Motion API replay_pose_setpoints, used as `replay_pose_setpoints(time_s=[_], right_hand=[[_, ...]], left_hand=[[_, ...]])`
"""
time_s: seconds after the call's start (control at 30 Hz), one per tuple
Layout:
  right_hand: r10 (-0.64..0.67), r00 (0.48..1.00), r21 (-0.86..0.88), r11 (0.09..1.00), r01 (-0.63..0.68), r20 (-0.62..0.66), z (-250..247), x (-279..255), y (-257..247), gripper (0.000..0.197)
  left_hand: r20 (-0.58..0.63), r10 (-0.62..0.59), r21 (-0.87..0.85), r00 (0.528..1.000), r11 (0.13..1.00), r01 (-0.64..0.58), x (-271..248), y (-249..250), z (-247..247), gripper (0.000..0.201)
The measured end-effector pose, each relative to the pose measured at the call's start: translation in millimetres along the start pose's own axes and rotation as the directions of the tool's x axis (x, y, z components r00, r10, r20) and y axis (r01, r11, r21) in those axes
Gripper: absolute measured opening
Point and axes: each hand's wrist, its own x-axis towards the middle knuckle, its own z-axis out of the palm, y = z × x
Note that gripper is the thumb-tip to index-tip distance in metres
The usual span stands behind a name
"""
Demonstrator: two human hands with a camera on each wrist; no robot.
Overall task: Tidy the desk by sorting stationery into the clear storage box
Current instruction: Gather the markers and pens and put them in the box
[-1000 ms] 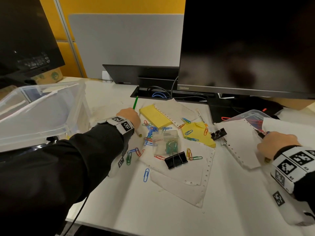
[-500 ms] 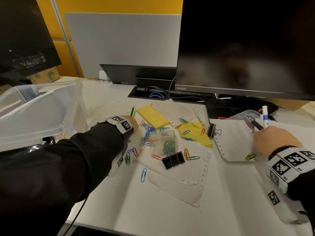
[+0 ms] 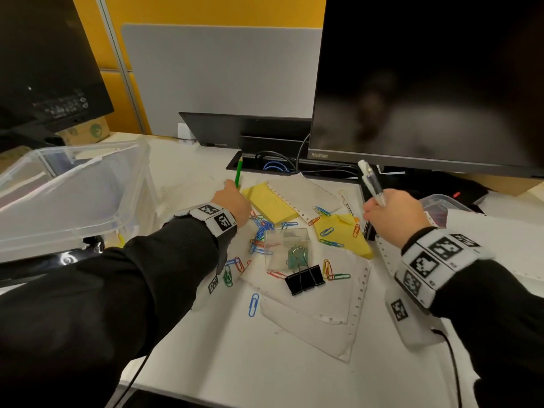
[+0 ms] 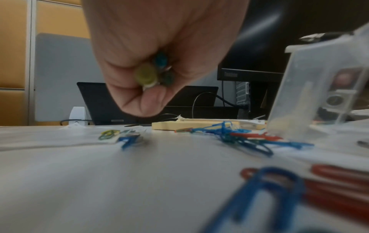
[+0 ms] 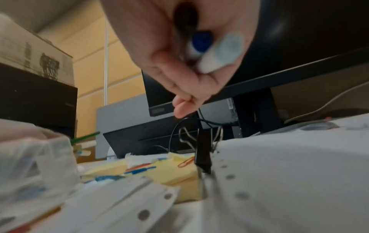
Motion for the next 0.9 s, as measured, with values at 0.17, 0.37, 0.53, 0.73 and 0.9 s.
replay_pose_setpoints(time_s=[0.17,0.37,0.53,0.73,0.9], right_hand=[[0.001,0.998,-0.228,0.974,0.011,0.055,16,9,-10,0.023],[0.048,0.990,-0.407,0.913,0.008,0.129,23,18,-6,0.026],[0.036,0.989,-0.440,0.897,0.032,0.145,23,25,-6,0.020],[0.064,0.990,-0.450,0.893,-0.001,0.126,22,20,-6,0.012],[0.059,0.993,-0.426,0.905,-0.008,0.107,17,8,-9,0.017]], left_hand=[[-0.016,0.080,-0.051,0.997,0.995,-0.081,-9,-2,3,0.051],[-0.105,0.237,0.005,0.966,0.971,-0.238,-13,-3,0,0.026],[-0.187,0.264,-0.059,0.946,0.958,-0.279,-18,-5,-2,0.015],[-0.145,0.313,-0.045,0.939,0.946,-0.323,-18,-7,1,0.024],[-0.095,0.421,-0.099,0.902,0.898,-0.430,-21,-6,0,0.033]])
